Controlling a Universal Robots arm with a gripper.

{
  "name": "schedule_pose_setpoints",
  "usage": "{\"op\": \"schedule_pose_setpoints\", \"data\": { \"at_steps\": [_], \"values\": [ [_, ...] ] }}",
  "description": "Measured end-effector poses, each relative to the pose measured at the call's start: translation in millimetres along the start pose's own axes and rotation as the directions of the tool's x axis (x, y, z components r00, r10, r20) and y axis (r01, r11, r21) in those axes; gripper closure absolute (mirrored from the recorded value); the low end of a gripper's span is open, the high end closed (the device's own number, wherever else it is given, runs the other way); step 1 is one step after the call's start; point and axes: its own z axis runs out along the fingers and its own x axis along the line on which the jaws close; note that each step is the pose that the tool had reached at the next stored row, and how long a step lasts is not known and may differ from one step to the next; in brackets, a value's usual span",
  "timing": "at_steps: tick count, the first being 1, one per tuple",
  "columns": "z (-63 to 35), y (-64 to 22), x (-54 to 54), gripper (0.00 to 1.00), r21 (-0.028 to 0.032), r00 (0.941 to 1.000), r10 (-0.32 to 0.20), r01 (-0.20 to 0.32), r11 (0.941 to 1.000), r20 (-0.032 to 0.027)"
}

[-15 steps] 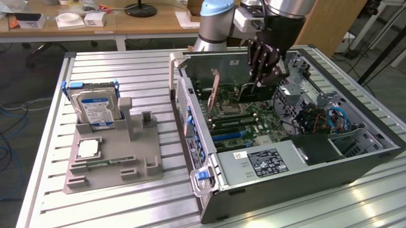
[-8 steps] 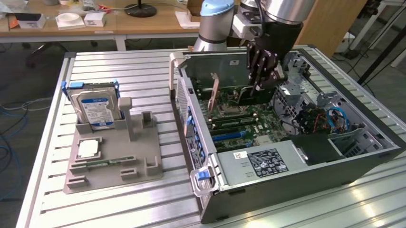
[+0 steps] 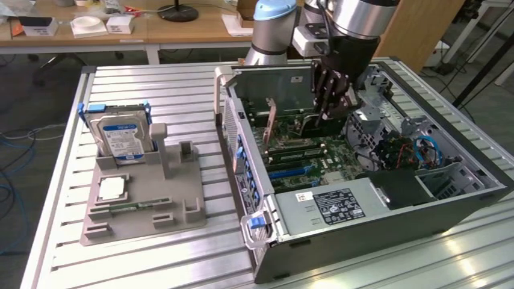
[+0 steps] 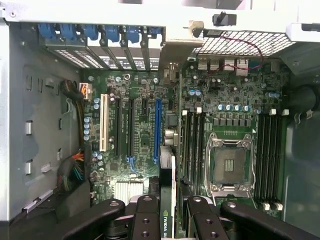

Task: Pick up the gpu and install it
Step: 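Insert the gpu into the slot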

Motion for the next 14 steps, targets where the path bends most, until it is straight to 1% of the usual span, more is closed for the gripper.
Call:
{"op": "schedule_pose_setpoints", "data": {
  "at_steps": [7,11,14],
  "values": [
    [1.1,-0.1,1.1,0.74,0.0,1.0,0.0,0.0,1.0,0.0001],
    [3.9,-0.1,4.7,0.74,0.0,1.0,0.0,0.0,1.0,0.0],
    [7.8,0.9,6.8,0.74,0.0001,1.0,0.001,-0.001,1.0,0.0002]
  ]
}}
